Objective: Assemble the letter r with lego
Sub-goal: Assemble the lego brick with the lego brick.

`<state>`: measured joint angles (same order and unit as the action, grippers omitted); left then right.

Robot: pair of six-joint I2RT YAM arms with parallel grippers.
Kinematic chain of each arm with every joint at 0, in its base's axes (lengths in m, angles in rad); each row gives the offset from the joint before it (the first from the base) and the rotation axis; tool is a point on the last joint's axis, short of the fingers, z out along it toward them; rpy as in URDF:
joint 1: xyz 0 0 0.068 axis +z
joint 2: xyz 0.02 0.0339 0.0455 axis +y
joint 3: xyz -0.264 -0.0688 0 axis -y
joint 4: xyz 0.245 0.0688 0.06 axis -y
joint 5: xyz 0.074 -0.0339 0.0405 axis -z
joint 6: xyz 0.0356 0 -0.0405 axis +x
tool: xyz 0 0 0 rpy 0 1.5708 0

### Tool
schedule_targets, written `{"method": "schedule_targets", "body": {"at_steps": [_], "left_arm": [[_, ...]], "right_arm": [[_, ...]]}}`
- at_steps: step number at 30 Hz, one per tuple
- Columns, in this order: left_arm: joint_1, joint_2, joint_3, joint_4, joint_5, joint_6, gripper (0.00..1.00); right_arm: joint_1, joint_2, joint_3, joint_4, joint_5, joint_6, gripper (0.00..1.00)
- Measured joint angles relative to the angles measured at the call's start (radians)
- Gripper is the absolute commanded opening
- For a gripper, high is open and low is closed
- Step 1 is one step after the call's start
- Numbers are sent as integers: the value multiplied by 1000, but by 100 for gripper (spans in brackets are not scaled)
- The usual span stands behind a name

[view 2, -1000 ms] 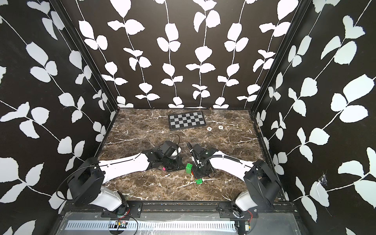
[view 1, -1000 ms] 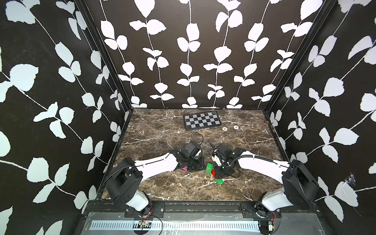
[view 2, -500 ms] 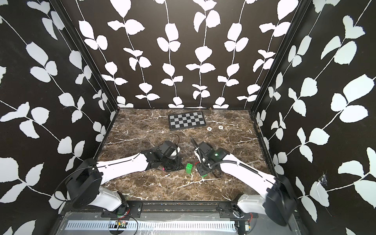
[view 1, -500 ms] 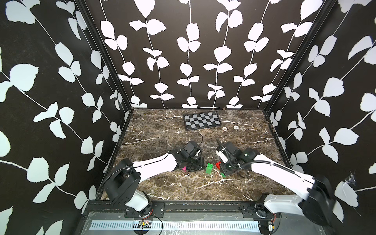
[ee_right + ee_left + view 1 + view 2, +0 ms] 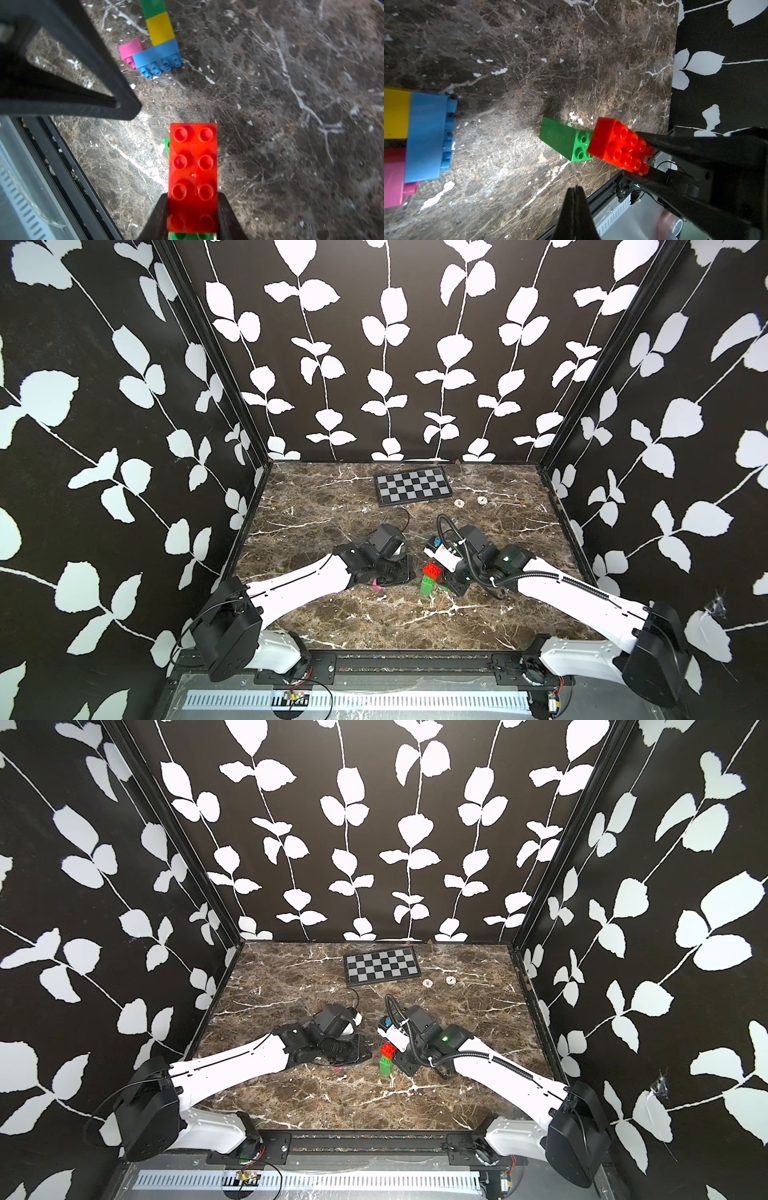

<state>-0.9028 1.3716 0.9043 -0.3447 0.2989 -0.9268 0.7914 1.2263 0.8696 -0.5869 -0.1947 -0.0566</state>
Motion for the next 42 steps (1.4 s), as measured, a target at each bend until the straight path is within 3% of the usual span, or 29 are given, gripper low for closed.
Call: {"method": "schedule_targets", "body": {"at_steps": [16,42], "left_arm": [[0,0,0,38,37,-43,2],[0,36,46,40,61,-47,2]], "right_arm": [[1,-83,-141,103,-18,-216,0],[-10,-51,-143,147,-32,-285,0]]}}
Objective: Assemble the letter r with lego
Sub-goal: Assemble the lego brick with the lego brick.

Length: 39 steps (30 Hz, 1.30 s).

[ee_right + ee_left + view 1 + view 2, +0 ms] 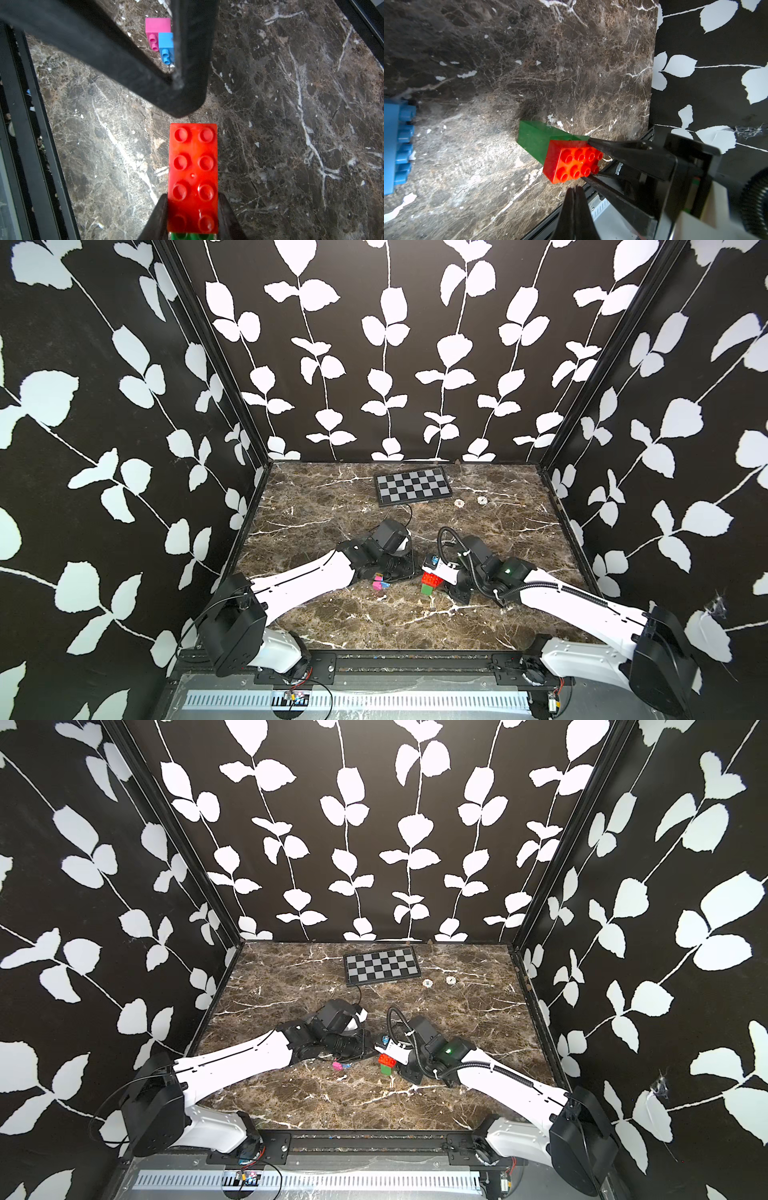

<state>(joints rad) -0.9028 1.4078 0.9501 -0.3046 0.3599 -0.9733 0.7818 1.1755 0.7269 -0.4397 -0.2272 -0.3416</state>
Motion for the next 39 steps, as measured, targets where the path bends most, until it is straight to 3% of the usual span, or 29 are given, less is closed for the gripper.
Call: {"method": "schedule_targets", "body": {"at_steps": [15,39], "left_arm": [[0,8,0,0,3,0,2],[0,16,0,4,10,-3,2]], "right_arm": [[-48,-43,0,-20,-69,-26,0],[-58,-16,0,-38,-68,-57,0]]}}
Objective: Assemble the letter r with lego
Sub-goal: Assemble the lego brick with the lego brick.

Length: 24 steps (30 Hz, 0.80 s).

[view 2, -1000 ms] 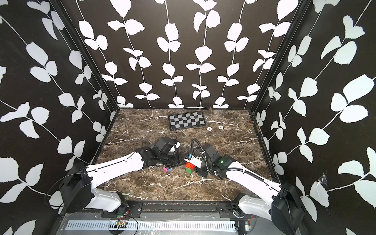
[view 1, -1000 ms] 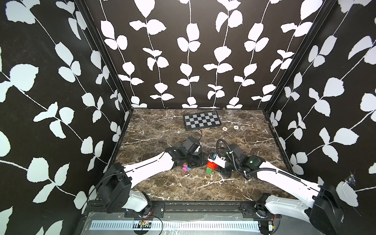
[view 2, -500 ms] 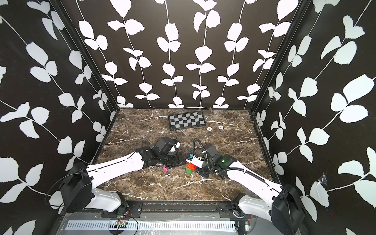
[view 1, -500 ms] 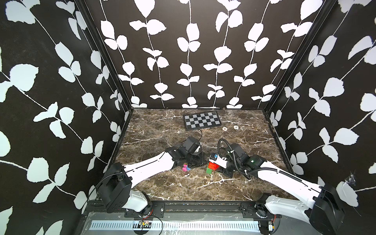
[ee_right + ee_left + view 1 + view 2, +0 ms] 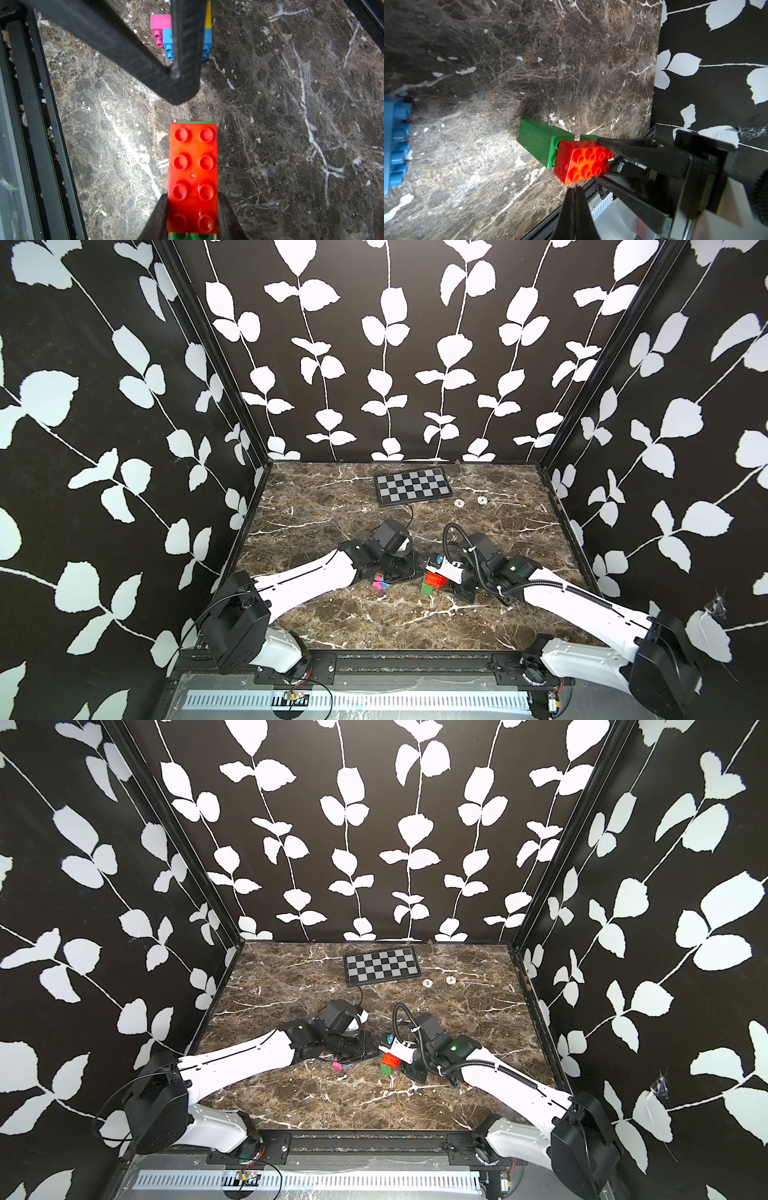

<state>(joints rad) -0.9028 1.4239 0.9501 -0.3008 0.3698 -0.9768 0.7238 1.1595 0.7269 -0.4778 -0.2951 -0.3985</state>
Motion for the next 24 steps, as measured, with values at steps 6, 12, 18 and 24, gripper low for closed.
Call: {"method": "schedule_targets", "body": {"at_steps": [6,12,18,24], "left_arm": [[0,8,0,1,5,0,2],[0,11,0,13,8,0,2],[0,13,0,16,9,0,2],[0,16,0,16,11,0,2]], "right_arm": [[0,0,0,3,7,-10,0],[0,6,2,6,6,-16,0],[0,26,8,16,3,-18,0],[0,31,10,18,4,-23,0]]}}
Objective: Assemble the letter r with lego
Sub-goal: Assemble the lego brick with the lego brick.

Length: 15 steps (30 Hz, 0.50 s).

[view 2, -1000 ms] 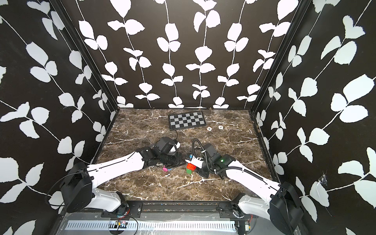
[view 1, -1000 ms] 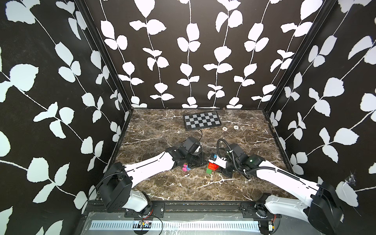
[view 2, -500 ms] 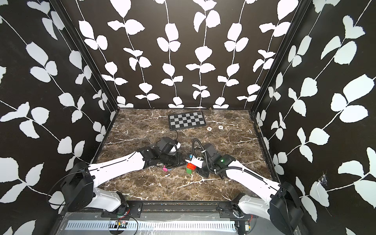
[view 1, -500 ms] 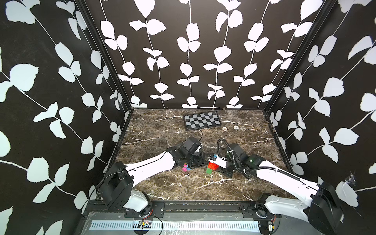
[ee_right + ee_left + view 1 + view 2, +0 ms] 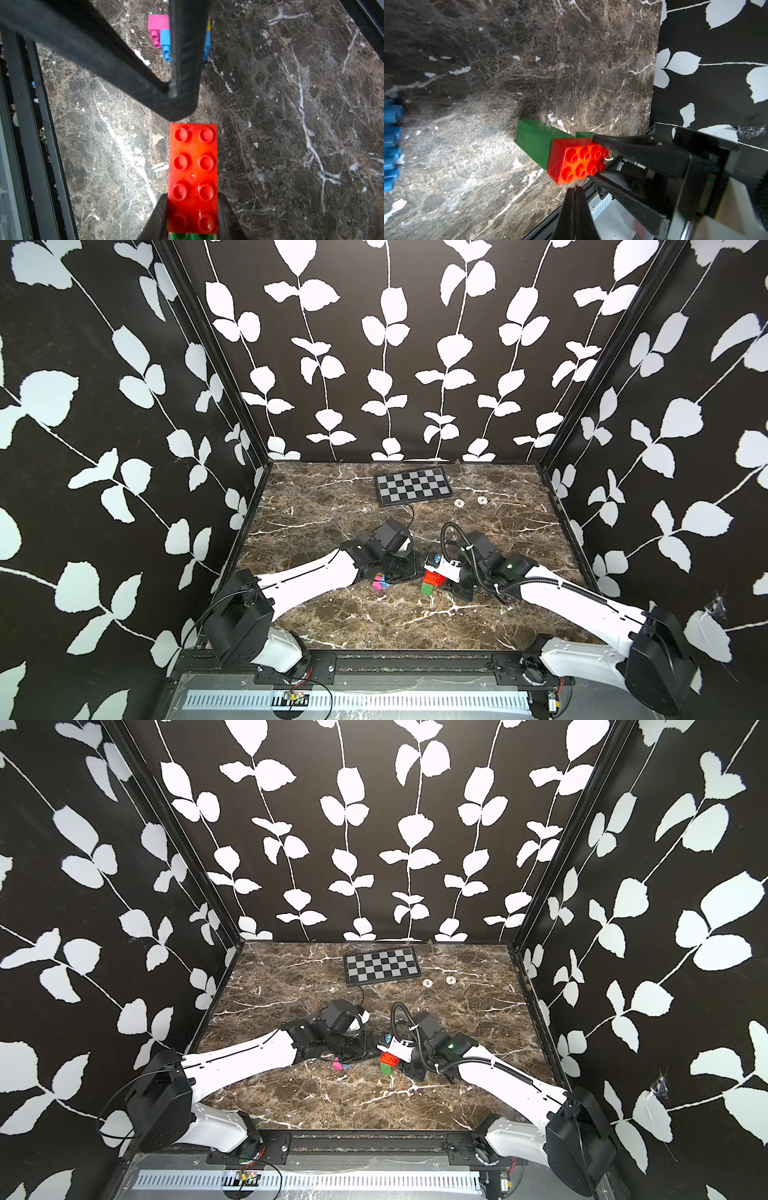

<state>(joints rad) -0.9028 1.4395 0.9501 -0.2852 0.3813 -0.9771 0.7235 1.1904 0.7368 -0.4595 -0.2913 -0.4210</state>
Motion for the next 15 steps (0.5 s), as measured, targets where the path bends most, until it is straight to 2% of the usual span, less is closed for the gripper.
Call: {"method": "schedule_targets", "body": {"at_steps": [15], "left_arm": [[0,8,0,69,54,-25,2]], "right_arm": [[-4,15,11,0,-1,-2,0]]}}
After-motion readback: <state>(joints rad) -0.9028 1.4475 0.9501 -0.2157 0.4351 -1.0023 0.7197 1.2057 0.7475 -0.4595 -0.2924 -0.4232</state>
